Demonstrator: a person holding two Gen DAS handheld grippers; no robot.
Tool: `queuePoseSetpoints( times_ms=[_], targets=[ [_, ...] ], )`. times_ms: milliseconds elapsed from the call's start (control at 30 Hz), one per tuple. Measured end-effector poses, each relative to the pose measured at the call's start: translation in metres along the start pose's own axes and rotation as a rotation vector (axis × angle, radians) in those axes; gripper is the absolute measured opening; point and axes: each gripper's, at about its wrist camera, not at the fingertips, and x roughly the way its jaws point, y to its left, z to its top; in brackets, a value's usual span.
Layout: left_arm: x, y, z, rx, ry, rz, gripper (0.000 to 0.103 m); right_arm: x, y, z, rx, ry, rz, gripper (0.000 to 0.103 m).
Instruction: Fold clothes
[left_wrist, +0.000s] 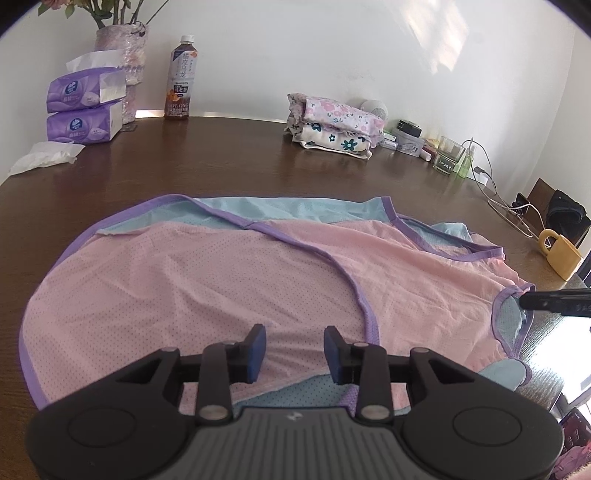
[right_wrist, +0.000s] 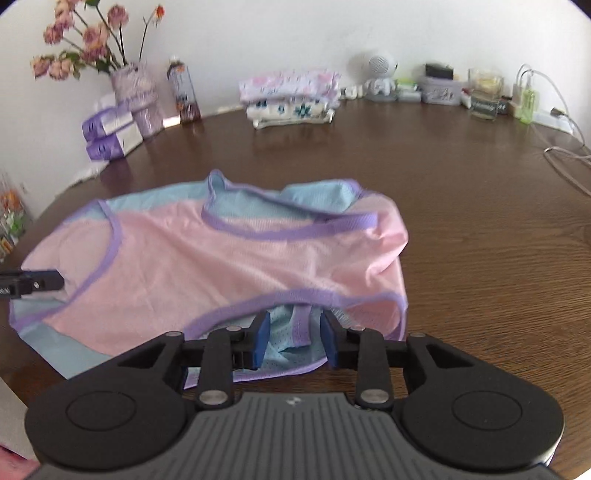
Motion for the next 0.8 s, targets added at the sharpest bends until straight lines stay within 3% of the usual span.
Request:
queuePoseSetpoints(
  times_ms=[33, 233, 333, 433, 533, 667, 733, 767, 800],
  targets=[
    [0.000, 0.000, 0.000, 0.003, 0.000, 0.003, 0.033, 0.003, 0.002, 0.000, -0.009, 0.003, -0.025, 0.006],
    [-0.002, 0.000, -0.004, 0.032, -0.009, 0.019, 0.031, 0.000, 0.010, -0.001, -0.126, 0.035, -0.237, 0.008],
    [-0.002, -0.001, -0.005, 0.040, -0.013, 0.021, 0.031, -0.012, 0.012, -0.001, -0.109, 0.016, -0.146, 0.027],
    [-0.003, -0.001, -0.006, 0.036, -0.017, 0.019, 0.031, -0.028, -0.007, 0.008, 0.009, -0.059, -0.097, 0.028],
    [-0.003, 0.001, -0.006, 0.018, -0.017, 0.009, 0.031, -0.027, -0.031, 0.016, 0.110, -0.106, -0.173, 0.035],
    [-0.003, 0.001, -0.006, 0.011, -0.020, 0.006, 0.031, -0.004, -0.061, 0.028, 0.251, -0.086, -0.113, 0.035],
    [-0.003, 0.000, -0.007, 0.013, -0.022, 0.009, 0.031, 0.013, -0.065, 0.030, 0.261, -0.043, -0.117, 0.034],
    [-0.003, 0.000, -0.007, 0.014, -0.023, 0.010, 0.031, 0.019, -0.064, 0.031, 0.254, -0.027, -0.117, 0.026],
    [-0.004, 0.000, -0.008, 0.011, -0.024, 0.010, 0.031, 0.022, -0.061, 0.030, 0.246, -0.025, -0.101, 0.000]
  ],
)
